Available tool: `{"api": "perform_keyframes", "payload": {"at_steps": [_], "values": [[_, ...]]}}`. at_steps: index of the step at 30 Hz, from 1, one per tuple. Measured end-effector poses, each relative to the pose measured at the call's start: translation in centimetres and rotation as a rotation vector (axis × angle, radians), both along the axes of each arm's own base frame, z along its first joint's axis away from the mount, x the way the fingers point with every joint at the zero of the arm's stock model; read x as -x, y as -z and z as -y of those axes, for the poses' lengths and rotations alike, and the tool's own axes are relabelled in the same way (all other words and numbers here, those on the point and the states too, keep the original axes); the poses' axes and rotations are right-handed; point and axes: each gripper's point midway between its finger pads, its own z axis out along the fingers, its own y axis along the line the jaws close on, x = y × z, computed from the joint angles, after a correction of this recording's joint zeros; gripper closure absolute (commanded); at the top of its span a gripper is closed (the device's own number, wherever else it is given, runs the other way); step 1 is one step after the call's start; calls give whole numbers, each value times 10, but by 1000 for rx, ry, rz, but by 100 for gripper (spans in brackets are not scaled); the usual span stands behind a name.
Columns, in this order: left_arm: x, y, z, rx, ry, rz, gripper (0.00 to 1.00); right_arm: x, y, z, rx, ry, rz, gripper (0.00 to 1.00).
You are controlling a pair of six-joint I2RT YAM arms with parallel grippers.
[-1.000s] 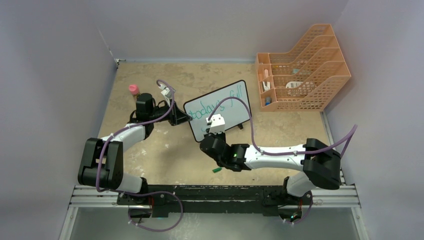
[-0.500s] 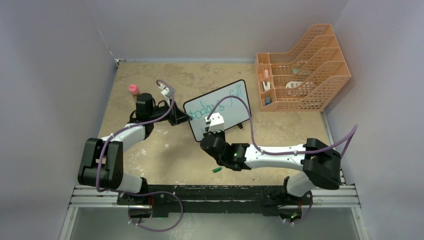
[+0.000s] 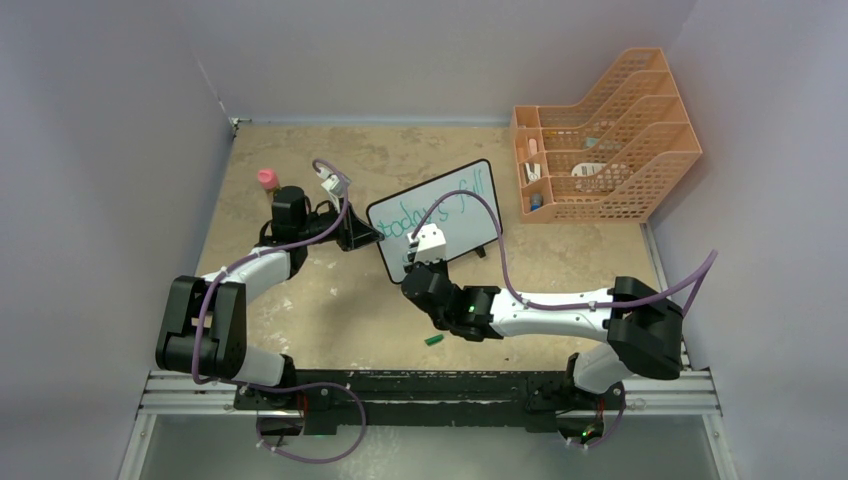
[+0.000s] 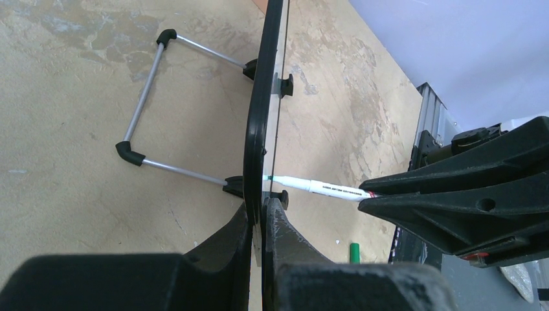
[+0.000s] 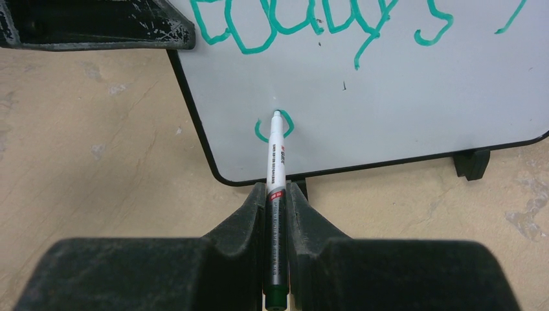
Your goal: Write a sentence on the whiteboard
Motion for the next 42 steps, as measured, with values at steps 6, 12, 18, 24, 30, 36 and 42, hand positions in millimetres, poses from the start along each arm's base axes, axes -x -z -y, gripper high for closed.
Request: {"api": "perform_keyframes", "payload": {"at_steps": [6,12,18,24,30,36,42], "values": [[0,0,0,0,-1,0,100,1,-1,-2,0,-16,1,100],[0,0,0,-1,-2,0,100,1,-1,-4,3,-31,-1,100],[0,0,0,-1,-2,0,100,2,-1,-5,8,-35,0,100],[0,0,0,-1,-3,0,100,2,-1,-5,10,-41,0,100],[0,0,0,-1,-3,1,100,3,-2,-10,1,-61,-7,100],[0,0,0,-1,-3,1,100,3,-2,-10,1,-62,-7,100],[0,0,0,-1,-3,1,100,4,-2,-9,2,-62,-9,100]]}}
